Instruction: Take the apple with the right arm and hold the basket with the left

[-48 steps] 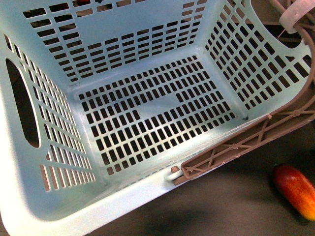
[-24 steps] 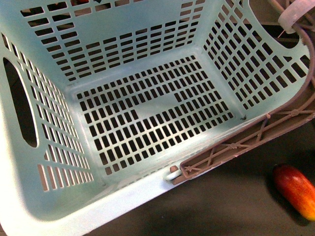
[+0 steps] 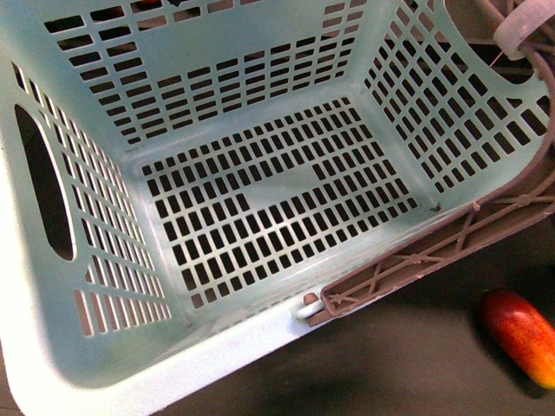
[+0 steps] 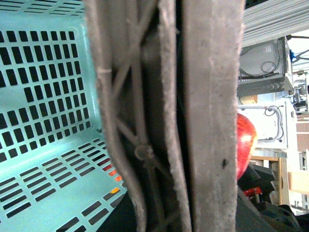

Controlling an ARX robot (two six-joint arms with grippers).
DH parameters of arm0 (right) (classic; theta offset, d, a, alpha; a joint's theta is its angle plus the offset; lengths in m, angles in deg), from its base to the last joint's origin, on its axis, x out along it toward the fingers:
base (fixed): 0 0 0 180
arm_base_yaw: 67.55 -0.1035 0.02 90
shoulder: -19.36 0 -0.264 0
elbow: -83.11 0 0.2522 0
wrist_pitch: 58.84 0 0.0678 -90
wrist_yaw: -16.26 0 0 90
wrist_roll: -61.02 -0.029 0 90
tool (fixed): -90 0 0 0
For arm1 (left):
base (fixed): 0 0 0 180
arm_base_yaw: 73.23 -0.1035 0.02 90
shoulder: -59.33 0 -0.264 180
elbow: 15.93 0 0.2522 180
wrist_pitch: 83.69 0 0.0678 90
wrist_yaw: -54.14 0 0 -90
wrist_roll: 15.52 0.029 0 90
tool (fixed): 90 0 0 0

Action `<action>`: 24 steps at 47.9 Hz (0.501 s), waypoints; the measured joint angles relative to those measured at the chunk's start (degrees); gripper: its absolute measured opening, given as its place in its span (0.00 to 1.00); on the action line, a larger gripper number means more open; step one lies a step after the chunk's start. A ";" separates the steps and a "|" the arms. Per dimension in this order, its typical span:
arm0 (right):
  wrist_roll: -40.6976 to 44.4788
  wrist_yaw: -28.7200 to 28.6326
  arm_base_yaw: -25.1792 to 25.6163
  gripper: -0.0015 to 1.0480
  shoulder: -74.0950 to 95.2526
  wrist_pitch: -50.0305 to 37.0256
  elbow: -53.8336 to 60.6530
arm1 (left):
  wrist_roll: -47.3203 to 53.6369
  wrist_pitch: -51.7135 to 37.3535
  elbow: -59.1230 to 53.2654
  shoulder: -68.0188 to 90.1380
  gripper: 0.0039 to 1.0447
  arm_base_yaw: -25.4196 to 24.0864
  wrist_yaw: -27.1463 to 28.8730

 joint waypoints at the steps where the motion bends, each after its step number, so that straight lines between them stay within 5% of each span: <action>1: 0.00 0.24 -0.55 0.77 0.33 -0.15 0.17 | -0.02 0.00 0.00 0.00 0.16 0.00 0.00; 7: 0.00 0.31 -1.81 0.79 2.03 -0.55 1.07 | 0.00 0.00 0.00 0.00 0.16 0.00 0.00; 12: -1.07 -0.83 -1.64 0.93 3.50 -1.77 2.32 | 0.00 0.00 0.00 0.00 0.16 0.00 0.02; 24: -4.24 -1.49 4.42 0.92 -2.43 -2.27 3.39 | 0.07 0.00 0.02 0.35 0.15 0.11 -0.22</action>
